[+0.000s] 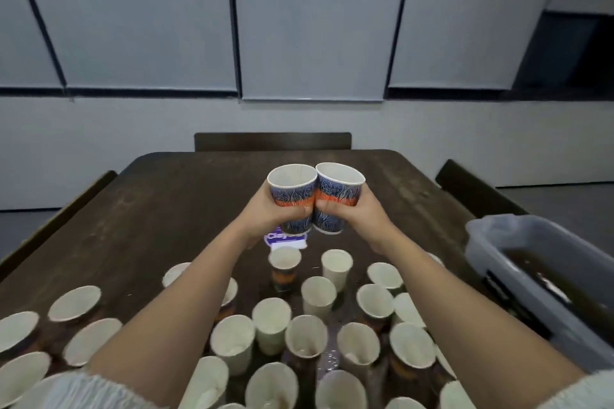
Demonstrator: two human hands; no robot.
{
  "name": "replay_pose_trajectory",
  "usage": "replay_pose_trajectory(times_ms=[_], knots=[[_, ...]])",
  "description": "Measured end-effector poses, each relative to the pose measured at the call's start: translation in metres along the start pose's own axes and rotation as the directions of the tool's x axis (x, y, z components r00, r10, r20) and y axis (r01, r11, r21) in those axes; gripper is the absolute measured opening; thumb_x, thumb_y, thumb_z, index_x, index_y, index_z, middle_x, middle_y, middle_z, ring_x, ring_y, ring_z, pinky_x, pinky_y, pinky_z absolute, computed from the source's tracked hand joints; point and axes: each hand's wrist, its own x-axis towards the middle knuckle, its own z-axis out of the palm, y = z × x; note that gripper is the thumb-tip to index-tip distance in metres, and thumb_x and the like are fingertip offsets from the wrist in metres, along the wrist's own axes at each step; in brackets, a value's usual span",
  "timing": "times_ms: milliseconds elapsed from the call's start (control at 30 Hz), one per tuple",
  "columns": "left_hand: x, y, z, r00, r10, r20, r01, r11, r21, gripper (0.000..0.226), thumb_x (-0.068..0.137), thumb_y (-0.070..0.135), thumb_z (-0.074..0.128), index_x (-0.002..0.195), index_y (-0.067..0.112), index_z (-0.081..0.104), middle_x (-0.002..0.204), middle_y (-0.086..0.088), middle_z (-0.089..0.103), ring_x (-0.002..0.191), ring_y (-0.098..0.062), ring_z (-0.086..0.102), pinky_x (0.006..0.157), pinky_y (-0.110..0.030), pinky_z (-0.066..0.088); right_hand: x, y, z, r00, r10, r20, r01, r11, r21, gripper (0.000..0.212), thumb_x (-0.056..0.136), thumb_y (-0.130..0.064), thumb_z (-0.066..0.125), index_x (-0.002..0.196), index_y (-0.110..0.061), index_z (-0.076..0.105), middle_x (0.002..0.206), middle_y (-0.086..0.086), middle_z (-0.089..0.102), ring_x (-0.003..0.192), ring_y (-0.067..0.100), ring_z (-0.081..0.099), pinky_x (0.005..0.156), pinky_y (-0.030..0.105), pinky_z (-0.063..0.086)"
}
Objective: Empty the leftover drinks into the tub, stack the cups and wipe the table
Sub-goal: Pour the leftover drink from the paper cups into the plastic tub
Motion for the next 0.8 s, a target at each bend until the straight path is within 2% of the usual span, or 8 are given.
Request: replay_pose_trajectory(times_ms=[67,133,167,333,467,633,733,800], knots=[[0.013,0.004,0.044,1.000,0.000,0.022,0.000,1.000,-0.018,0.077,0.060,0.017,0.086,0.128,0.016,0.050,0.117,-0.003,0.065,0.106,-0.013,0.065,0.087,-0.031,0.056,-0.008,0.002,-0.045,0.999,0.000,-0.034,0.000,1.000,-0.012,0.082,0.063,-0.021,0.090,0.133,-0.015,0.047,0.123,0.004,0.065,0.112,0.018,0.064,0.092,0.035,0.054],[0.027,0.009,0.085,0.999,0.016,0.035,-0.014,0.999,-0.041,0.060,0.069,0.001,0.081,0.119,0.021,0.054,0.109,0.001,0.067,0.097,-0.005,0.067,0.077,-0.023,0.056,-0.016,0.002,-0.087,0.997,-0.017,-0.071,0.015,1.000,-0.027,0.080,0.064,-0.018,0.088,0.133,-0.015,0.047,0.123,0.005,0.065,0.112,0.018,0.064,0.094,0.037,0.054],[0.033,0.011,0.108,0.999,0.026,0.046,-0.024,0.999,-0.041,0.059,0.070,-0.002,0.079,0.118,0.021,0.054,0.108,0.001,0.067,0.095,-0.005,0.068,0.074,-0.021,0.055,-0.021,0.004,-0.110,0.996,-0.020,-0.089,0.017,0.999,-0.037,0.082,0.062,-0.021,0.089,0.132,-0.015,0.047,0.123,0.004,0.065,0.111,0.018,0.064,0.094,0.038,0.053],[0.067,0.015,0.224,0.994,0.058,0.089,-0.053,0.997,-0.054,0.081,0.063,0.006,0.085,0.132,0.011,0.043,0.122,-0.007,0.062,0.109,-0.016,0.063,0.086,-0.027,0.055,-0.053,0.014,-0.224,0.978,-0.037,-0.208,0.013,0.993,-0.116,0.091,0.059,-0.031,0.090,0.135,-0.015,0.043,0.123,0.004,0.064,0.111,0.018,0.064,0.093,0.038,0.055],[0.091,0.013,0.308,0.988,0.078,0.131,-0.073,0.997,-0.041,0.083,0.060,0.008,0.087,0.130,0.010,0.043,0.122,-0.008,0.061,0.111,-0.017,0.062,0.092,-0.032,0.054,-0.083,0.026,-0.303,0.953,-0.037,-0.301,-0.008,0.989,-0.148,0.083,0.067,-0.015,0.089,0.135,-0.010,0.042,0.124,0.007,0.063,0.110,0.016,0.064,0.087,0.026,0.055],[0.111,0.005,0.398,0.979,0.087,0.186,-0.081,0.996,-0.040,0.075,0.065,0.003,0.086,0.126,0.014,0.044,0.113,0.003,0.062,0.103,-0.009,0.061,0.086,-0.021,0.053,-0.119,0.043,-0.386,0.925,-0.008,-0.381,-0.075,0.976,-0.204,0.070,0.070,-0.014,0.085,0.127,-0.021,0.047,0.116,-0.005,0.064,0.104,0.010,0.064,0.079,0.022,0.055],[0.116,-0.007,0.428,0.983,0.077,0.165,-0.081,0.997,0.015,0.084,0.055,0.025,0.092,0.124,0.020,0.045,0.114,0.004,0.063,0.107,-0.011,0.061,0.087,-0.021,0.051,-0.136,0.054,-0.415,0.904,0.010,-0.427,-0.117,0.967,-0.227,0.068,0.070,-0.014,0.086,0.122,-0.028,0.045,0.115,-0.009,0.061,0.103,0.007,0.062,0.072,0.018,0.054],[0.118,-0.014,0.444,0.987,0.066,0.149,-0.072,0.997,0.037,0.077,0.061,0.016,0.090,0.122,0.016,0.044,0.109,0.004,0.062,0.103,-0.013,0.060,0.081,-0.012,0.049,-0.148,0.065,-0.431,0.892,0.034,-0.451,-0.157,0.958,-0.239,0.070,0.069,-0.015,0.087,0.123,-0.027,0.044,0.116,-0.007,0.060,0.104,0.010,0.061,0.069,0.019,0.055]])
